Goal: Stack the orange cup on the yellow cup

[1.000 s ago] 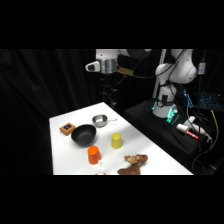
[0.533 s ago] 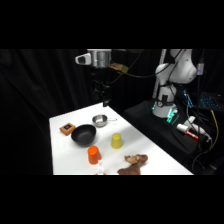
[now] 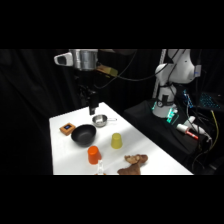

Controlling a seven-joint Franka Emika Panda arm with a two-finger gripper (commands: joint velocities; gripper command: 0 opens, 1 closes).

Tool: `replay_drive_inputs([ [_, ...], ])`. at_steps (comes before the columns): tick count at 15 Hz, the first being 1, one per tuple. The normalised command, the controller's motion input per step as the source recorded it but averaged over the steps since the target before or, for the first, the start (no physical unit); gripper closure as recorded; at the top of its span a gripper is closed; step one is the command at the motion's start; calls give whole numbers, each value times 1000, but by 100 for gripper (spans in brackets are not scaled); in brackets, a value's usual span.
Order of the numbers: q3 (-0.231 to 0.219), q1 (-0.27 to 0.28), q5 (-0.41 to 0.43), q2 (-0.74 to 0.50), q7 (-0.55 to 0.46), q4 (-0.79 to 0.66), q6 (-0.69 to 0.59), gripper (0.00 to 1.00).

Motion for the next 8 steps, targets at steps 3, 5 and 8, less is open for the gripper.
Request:
replay_drive_inputs([
  [3, -26, 41, -119, 421, 125, 362, 113, 0],
  [5, -44, 36, -84, 423, 110, 341, 127, 0],
  [8, -50, 32, -43, 382, 98, 339, 118, 0],
])
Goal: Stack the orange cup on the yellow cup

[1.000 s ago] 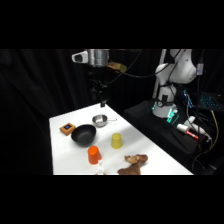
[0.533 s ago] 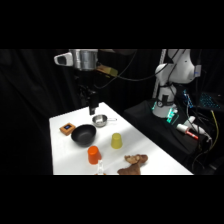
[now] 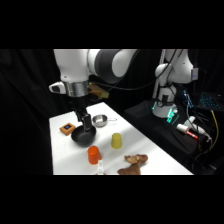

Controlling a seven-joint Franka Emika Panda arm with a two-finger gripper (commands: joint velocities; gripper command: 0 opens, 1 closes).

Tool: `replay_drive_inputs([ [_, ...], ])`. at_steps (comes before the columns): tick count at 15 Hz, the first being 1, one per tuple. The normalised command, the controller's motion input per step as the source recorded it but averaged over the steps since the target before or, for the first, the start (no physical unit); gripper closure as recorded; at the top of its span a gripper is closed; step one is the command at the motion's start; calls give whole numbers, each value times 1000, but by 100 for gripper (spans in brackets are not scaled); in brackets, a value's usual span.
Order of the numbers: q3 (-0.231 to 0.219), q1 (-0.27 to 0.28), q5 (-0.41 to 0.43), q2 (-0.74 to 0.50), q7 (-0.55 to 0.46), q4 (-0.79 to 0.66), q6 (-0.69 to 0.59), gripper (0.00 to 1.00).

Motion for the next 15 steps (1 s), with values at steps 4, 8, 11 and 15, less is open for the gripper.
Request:
replay_drive_inputs([
  [4, -39, 21, 24, 302, 72, 279, 114, 0],
  [8, -15, 7, 95, 249, 48, 199, 143, 0],
  [11, -7, 18, 107, 197, 60, 116, 189, 0],
  [15, 15, 39, 127, 127, 55, 46, 188, 0],
])
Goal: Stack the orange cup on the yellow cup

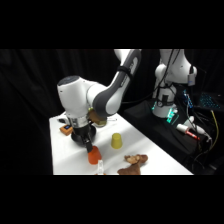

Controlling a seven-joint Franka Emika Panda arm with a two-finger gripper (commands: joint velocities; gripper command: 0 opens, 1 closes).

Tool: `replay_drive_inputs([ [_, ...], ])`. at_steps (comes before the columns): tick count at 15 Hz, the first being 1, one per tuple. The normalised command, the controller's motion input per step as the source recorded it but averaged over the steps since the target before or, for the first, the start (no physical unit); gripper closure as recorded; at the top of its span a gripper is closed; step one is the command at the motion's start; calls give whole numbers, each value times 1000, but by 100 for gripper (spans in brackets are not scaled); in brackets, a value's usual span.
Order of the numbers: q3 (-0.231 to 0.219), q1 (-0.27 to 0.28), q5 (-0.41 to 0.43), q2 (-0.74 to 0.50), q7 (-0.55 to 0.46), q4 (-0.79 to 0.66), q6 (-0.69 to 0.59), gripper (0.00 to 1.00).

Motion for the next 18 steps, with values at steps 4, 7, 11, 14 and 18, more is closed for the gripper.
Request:
replay_drive_inputs([
  [4, 17, 49, 116, 110, 36, 39, 167, 0],
  [7, 12, 31, 109, 75, 28, -10, 146, 0],
  [11, -12, 67, 64, -4, 65, -96, 111, 0],
  [14, -19, 64, 52, -51, 69, -112, 105, 34],
  [18, -49, 72, 15, -96, 80, -129, 107, 48],
])
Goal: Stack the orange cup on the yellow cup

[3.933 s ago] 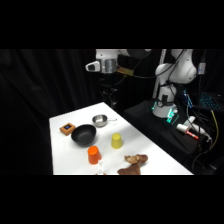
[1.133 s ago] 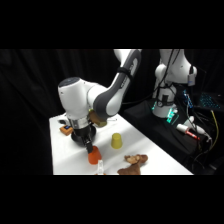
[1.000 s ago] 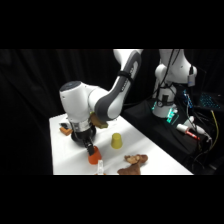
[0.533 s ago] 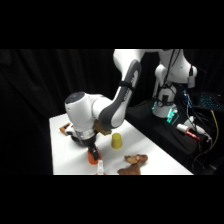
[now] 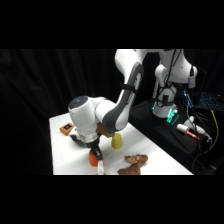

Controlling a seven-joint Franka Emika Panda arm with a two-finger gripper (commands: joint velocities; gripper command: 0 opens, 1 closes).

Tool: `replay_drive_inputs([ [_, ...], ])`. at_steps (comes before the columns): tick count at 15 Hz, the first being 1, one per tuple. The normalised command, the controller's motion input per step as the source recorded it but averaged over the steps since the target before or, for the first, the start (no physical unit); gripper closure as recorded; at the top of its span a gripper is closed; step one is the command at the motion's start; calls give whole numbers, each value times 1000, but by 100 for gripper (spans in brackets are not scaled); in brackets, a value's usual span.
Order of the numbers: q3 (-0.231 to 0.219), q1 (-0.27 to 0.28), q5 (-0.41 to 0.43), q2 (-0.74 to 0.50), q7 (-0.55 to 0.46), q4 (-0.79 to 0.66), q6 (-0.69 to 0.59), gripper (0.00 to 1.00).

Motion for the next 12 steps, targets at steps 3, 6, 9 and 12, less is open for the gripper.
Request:
replay_drive_inputs([
  [3, -104, 122, -57, -212, 142, -209, 44, 48],
  [6, -119, 154, -98, -489, 202, -427, -43, 48],
  [9, -124, 175, -168, -717, 250, -548, -188, 48],
  [12, -75, 124, -196, -781, 236, -575, -290, 48],
])
